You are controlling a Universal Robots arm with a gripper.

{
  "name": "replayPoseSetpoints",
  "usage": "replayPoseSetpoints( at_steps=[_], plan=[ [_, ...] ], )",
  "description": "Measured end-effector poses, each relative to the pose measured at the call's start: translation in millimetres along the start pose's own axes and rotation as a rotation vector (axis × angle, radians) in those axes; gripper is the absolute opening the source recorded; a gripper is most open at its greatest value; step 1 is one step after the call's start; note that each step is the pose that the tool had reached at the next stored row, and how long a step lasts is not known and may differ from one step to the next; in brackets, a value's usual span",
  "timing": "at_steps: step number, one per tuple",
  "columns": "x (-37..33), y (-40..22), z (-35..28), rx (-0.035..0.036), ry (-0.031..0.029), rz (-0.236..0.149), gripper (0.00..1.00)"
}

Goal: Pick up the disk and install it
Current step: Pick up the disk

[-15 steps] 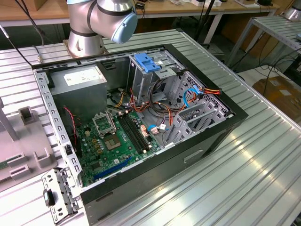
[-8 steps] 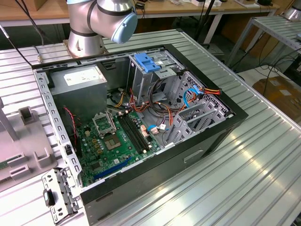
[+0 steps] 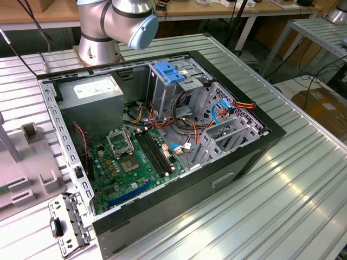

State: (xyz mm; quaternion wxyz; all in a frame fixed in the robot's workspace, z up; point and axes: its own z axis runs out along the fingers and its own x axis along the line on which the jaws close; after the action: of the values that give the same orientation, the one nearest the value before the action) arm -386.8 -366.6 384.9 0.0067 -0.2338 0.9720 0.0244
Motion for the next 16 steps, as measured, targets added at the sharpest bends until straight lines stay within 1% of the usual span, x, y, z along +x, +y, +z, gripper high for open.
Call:
replayPoseSetpoints(
  at_steps=[3, 6, 16],
  plan=[
    [0.0, 0.0, 0.0, -0.0005, 0.0009, -0.022, 0.11],
    [0.0, 0.0, 0.0, -0.0014, 0.0024, -0.055, 0.11],
    [0.0, 0.0, 0.1, -0.0025, 0.0045, -0.101, 0.11]
  ],
)
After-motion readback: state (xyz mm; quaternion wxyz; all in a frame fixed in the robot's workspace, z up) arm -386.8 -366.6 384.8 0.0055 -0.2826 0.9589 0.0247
